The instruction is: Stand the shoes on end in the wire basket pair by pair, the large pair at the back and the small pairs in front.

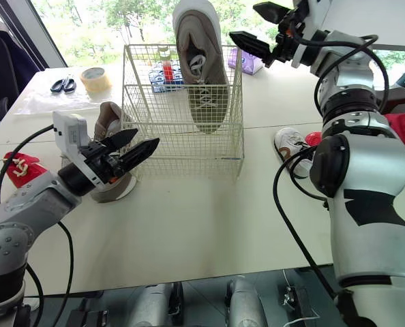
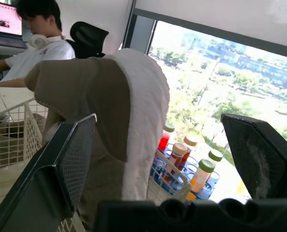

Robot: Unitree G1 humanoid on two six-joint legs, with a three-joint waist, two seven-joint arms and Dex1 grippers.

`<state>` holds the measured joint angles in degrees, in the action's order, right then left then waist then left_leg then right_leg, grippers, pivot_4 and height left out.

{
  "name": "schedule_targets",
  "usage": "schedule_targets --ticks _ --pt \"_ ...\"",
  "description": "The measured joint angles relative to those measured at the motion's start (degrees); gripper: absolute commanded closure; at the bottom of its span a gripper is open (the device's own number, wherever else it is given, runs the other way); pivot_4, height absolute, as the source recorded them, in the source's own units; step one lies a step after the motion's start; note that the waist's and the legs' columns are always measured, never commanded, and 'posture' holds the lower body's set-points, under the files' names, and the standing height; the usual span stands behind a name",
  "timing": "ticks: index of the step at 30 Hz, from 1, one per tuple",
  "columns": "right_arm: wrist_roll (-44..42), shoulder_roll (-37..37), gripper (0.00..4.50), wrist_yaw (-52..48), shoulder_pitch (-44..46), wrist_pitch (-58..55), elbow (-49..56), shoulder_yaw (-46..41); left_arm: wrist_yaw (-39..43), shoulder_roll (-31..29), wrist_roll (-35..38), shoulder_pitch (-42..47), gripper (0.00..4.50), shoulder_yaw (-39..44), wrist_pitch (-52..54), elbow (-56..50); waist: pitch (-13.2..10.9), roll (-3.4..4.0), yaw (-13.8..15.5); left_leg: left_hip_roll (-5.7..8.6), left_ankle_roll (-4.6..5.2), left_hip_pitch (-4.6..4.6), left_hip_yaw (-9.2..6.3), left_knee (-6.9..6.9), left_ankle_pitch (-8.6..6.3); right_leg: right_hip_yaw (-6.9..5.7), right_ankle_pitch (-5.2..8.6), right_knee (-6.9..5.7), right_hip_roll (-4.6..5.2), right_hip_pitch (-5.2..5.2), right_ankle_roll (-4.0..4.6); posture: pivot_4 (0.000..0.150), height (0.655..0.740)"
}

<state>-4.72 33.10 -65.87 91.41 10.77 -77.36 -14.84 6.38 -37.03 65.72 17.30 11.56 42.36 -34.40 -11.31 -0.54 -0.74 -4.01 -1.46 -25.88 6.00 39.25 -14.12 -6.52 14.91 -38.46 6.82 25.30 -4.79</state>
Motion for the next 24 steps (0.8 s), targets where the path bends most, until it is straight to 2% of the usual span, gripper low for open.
schedule_targets --ticks 3,4,7,9,11,14,16,18,21,24 --pt "-1.3 1.4 0.04 -0.2 -0.9 -0.2 1.1 -1.3 0.1 -0.4 1.3 1.8 0.48 0.3 1.0 0.9 0.0 0.00 0.0 0.00 0.00 0.00 0.01 0.01 0.00 0.01 0.00 0.00 0.00 0.00 0.00 0.150 0.6938" --pt "-2.4 1.7 0.00 -1.1 -1.2 -0.8 2.0 -1.8 0.2 -1.1 3.2 2.8 0.24 1.1 1.3 1.3 0.0 0.00 0.0 0.00 0.00 0.01 0.00 0.01 0.00 0.01 0.00 -0.01 0.00 -0.01 0.00 0.150 0.6938" --pt "-6.0 2.3 0.00 -6.7 -3.5 -6.6 9.5 -2.3 0.1 -5.6 11.3 6.7 0.24 6.4 2.6 3.6 0.0 0.00 0.0 -0.02 -0.01 0.04 -0.02 0.00 0.01 0.01 0.00 -0.01 0.00 -0.01 0.00 0.150 0.6938" --pt "-9.0 3.2 0.00 -7.9 -8.2 -15.2 21.0 -2.1 0.2 -11.2 13.7 9.6 0.24 10.6 3.7 6.9 0.0 0.00 0.0 -0.02 -0.01 0.05 -0.03 -0.02 0.00 0.00 0.00 0.00 0.00 -0.04 0.00 0.150 0.6938" --pt "-13.5 5.0 0.00 -6.2 -16.6 -30.7 39.3 -0.9 -0.4 -18.1 12.2 13.9 0.24 12.9 5.4 13.4 0.0 0.00 0.2 -0.01 -0.01 0.07 -0.07 -0.03 0.01 -0.02 0.01 -0.02 0.00 -0.06 0.00 0.150 0.6938" --pt "-23.4 8.5 0.00 -5.6 -28.5 -52.3 66.0 2.3 0.3 -25.1 7.0 22.0 0.24 12.1 8.0 25.1 0.0 0.01 0.3 0.02 0.00 0.13 -0.06 -0.03 0.00 -0.02 0.01 -0.02 0.00 -0.11 -0.01 0.150 0.6938" --pt "-28.8 10.9 0.00 -5.6 -33.8 -60.5 79.1 4.8 3.4 -28.4 2.6 27.1 0.24 7.6 11.1 31.4 0.0 0.00 0.4 0.03 0.02 0.18 -0.06 -0.03 -0.01 -0.03 0.01 -0.01 0.00 -0.16 -0.02 0.150 0.6938" --pt "-32.6 12.6 0.00 -5.3 -37.3 -65.3 88.0 6.0 7.4 -29.5 -2.6 33.5 0.24 0.6 15.0 38.3 0.0 -0.04 0.5 0.04 0.03 0.30 -0.07 -0.05 -0.02 -0.04 0.01 -0.01 0.00 -0.25 -0.02 0.150 0.6938" --pt "-36.7 18.8 0.00 -5.3 -41.9 -71.4 99.2 10.1 16.2 -25.7 -18.5 49.6 0.24 -16.5 20.2 59.2 0.1 -0.07 1.6 0.07 0.19 0.40 -0.09 -0.04 -0.12 -0.06 0.02 -0.04 -0.02 -0.34 -0.01 0.150 0.6938" --pt "-37.8 23.9 0.00 -5.3 -44.5 -73.5 103.8 11.8 24.0 -19.5 -30.1 59.1 0.24 -25.2 19.8 77.2 0.1 -0.28 1.8 0.07 0.18 0.25 -0.06 0.01 -0.11 -0.04 0.03 0.00 -0.02 -0.25 -0.02 0.150 0.6938"
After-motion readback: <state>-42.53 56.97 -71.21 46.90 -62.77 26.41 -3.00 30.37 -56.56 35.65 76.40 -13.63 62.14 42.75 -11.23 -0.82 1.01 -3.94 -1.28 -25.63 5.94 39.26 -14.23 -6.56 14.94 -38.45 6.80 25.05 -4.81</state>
